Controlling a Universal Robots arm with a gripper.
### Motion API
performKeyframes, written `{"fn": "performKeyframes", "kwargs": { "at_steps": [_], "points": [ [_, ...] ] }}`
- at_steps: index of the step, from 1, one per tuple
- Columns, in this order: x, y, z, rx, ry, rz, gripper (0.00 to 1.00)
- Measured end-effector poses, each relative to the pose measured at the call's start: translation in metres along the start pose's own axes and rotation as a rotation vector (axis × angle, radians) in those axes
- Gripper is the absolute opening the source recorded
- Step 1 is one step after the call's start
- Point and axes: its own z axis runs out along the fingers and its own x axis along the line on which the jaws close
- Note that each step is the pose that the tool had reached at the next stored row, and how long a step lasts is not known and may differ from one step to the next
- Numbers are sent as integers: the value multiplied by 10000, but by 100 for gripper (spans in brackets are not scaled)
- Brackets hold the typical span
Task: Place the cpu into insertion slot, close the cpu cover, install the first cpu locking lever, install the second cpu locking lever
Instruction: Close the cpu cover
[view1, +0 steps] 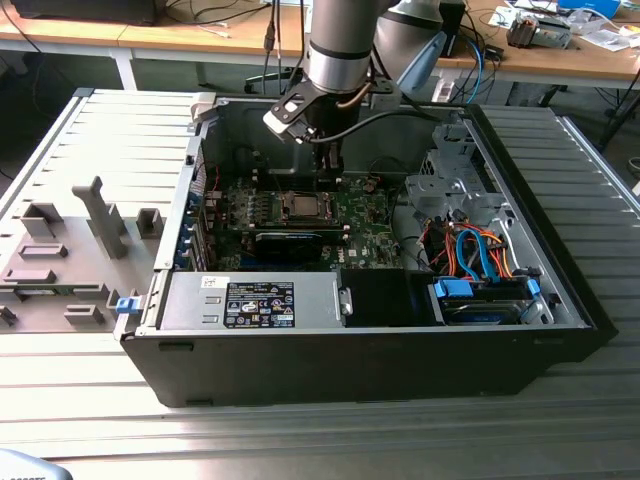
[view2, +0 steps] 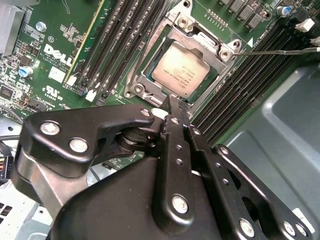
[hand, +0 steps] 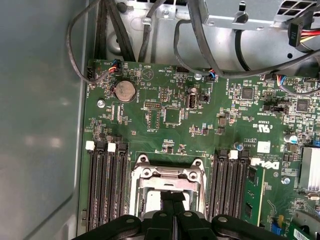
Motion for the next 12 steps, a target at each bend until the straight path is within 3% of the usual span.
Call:
{"fn": "performKeyframes", "kwargs": {
  "at_steps": [12],
  "points": [
    [2,-22,6,0,0,-1,11]
  ]
}}
